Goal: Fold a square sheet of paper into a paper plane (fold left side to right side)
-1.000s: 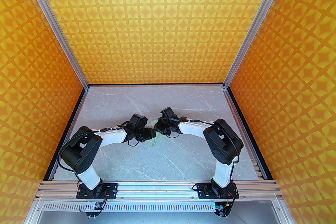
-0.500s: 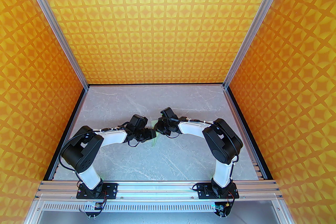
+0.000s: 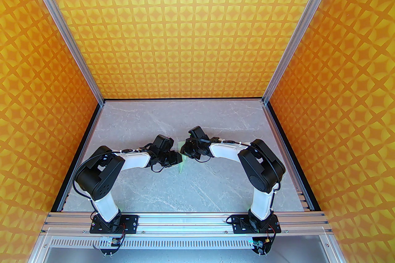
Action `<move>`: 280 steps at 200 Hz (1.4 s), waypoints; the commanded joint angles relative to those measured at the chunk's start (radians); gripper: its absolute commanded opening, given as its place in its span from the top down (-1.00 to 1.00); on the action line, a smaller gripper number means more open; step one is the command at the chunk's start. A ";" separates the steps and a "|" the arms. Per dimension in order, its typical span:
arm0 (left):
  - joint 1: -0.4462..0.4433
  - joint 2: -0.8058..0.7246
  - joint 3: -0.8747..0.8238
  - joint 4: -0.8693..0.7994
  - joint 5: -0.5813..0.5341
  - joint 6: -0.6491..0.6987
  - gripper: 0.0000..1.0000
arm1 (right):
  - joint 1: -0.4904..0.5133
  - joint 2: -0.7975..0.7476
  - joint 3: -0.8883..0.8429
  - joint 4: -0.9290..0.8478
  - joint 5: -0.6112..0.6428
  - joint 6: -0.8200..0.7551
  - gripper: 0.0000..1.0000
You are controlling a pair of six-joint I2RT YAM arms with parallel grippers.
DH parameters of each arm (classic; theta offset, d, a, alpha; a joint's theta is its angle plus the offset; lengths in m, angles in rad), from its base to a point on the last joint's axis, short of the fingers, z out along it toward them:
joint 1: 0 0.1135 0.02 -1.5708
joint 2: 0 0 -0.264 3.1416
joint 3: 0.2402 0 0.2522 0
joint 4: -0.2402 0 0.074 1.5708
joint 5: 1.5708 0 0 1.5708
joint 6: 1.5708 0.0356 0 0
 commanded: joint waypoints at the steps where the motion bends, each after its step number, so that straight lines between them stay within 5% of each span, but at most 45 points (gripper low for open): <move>1: -0.012 0.039 0.005 -0.009 -0.006 0.013 0.44 | 0.008 -0.024 0.014 -0.003 -0.017 -0.020 0.52; 125: -0.028 0.068 0.005 -0.007 -0.008 0.014 0.47 | -0.037 -0.036 -0.062 0.090 -0.053 -0.024 0.71; 225: -0.035 0.082 0.005 -0.007 -0.008 0.018 0.48 | -0.054 0.038 -0.052 0.088 -0.059 -0.049 0.70; 280: -0.041 0.085 0.014 -0.015 -0.008 0.022 0.48 | -0.054 0.022 -0.032 0.065 -0.071 -0.068 0.51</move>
